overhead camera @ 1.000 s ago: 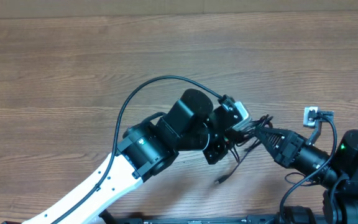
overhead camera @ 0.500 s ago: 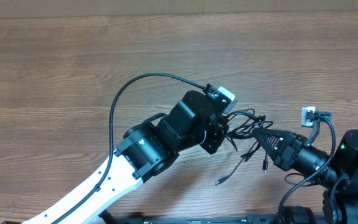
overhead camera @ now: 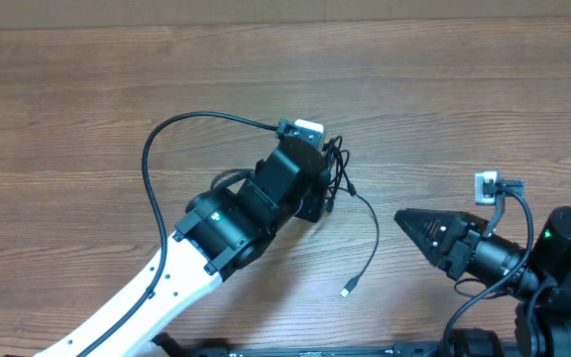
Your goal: Untangle cables
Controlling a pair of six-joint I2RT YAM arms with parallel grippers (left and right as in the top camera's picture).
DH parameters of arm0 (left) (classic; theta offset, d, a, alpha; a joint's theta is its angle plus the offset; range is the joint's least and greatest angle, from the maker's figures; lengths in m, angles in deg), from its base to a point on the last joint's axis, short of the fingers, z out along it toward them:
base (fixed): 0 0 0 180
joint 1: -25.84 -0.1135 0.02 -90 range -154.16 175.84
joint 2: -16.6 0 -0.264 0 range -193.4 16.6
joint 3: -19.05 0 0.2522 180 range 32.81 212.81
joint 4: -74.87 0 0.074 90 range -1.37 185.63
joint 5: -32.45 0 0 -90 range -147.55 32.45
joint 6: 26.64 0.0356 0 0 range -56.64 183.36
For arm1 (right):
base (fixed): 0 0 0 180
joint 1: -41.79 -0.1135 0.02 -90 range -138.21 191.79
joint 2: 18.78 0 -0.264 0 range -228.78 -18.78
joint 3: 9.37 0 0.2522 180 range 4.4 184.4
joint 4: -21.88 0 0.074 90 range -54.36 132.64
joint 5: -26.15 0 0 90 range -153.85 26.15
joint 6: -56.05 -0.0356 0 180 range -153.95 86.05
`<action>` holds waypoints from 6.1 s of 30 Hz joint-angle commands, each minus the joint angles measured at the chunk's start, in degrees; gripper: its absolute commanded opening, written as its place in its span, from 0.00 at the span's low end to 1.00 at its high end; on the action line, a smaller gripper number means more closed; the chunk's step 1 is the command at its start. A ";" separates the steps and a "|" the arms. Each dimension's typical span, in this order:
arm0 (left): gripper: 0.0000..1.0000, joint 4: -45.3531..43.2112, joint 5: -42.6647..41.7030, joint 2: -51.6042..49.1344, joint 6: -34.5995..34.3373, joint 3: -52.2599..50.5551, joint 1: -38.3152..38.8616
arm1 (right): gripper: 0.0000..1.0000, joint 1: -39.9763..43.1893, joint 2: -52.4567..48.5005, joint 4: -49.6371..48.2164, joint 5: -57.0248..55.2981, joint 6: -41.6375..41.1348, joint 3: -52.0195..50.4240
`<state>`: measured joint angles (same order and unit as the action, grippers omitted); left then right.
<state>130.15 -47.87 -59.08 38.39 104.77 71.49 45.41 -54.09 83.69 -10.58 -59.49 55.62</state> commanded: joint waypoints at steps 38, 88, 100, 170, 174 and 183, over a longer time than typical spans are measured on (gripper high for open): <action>0.04 -18.88 -54.77 0.04 28.76 0.52 -0.11 | 0.42 -0.13 0.39 3.17 -11.26 -2.93 0.50; 0.04 -2.78 -14.03 0.04 -10.27 0.52 -4.26 | 0.04 -0.13 0.39 7.61 -8.68 11.06 0.50; 0.04 -8.41 -38.07 0.04 17.16 0.52 -4.26 | 1.00 -0.13 0.42 9.18 -15.30 11.04 0.50; 0.36 -1.95 -53.83 1.53 36.54 0.50 -4.39 | 0.04 -0.13 0.39 7.67 2.78 28.44 0.50; 0.73 -3.76 -53.86 1.53 36.54 0.50 -4.39 | 0.04 -0.13 0.39 9.51 -1.70 28.46 0.50; 1.00 -16.72 -51.28 1.53 37.03 0.50 -4.39 | 0.04 -0.13 0.39 11.15 2.78 30.60 0.50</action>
<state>114.39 -101.36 -58.07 74.50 104.71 67.31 45.46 -54.09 95.43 -11.30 -29.46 55.60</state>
